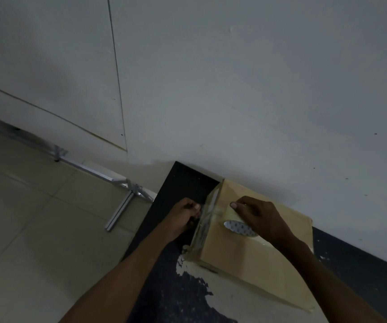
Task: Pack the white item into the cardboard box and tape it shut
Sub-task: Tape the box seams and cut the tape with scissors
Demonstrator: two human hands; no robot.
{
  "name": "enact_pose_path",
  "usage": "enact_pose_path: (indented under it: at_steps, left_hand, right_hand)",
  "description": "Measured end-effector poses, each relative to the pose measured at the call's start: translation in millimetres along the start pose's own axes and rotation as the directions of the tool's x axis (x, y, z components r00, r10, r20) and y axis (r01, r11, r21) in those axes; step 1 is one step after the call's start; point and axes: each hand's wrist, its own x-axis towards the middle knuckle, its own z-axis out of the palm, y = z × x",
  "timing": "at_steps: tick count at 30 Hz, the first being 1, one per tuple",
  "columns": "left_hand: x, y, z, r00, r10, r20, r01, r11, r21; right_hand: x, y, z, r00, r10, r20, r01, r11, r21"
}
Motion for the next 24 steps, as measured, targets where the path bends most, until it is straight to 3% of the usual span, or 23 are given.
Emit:
enact_pose_path:
  at_steps: [8,16,24]
  left_hand:
    - [9.0,-13.8,8.8,0.996,-0.091,0.022,0.093,0.99,-0.108]
    - [15.3,-27.8,18.9,0.992,-0.111,-0.061,0.115,0.992,0.061]
    - [11.2,-29.8,30.1,0.968,-0.174,-0.184,0.195,0.975,0.103]
  right_hand:
    - [1.8,-2.6,2.3,1.0,0.007,0.012,-0.007,1.0,-0.007]
    - [1.2,0.6,4.7,1.0,-0.009,0.005,0.009,1.0,-0.007]
    - [0.2,1.9,8.1,1.0,0.0,-0.003,0.0,1.0,0.019]
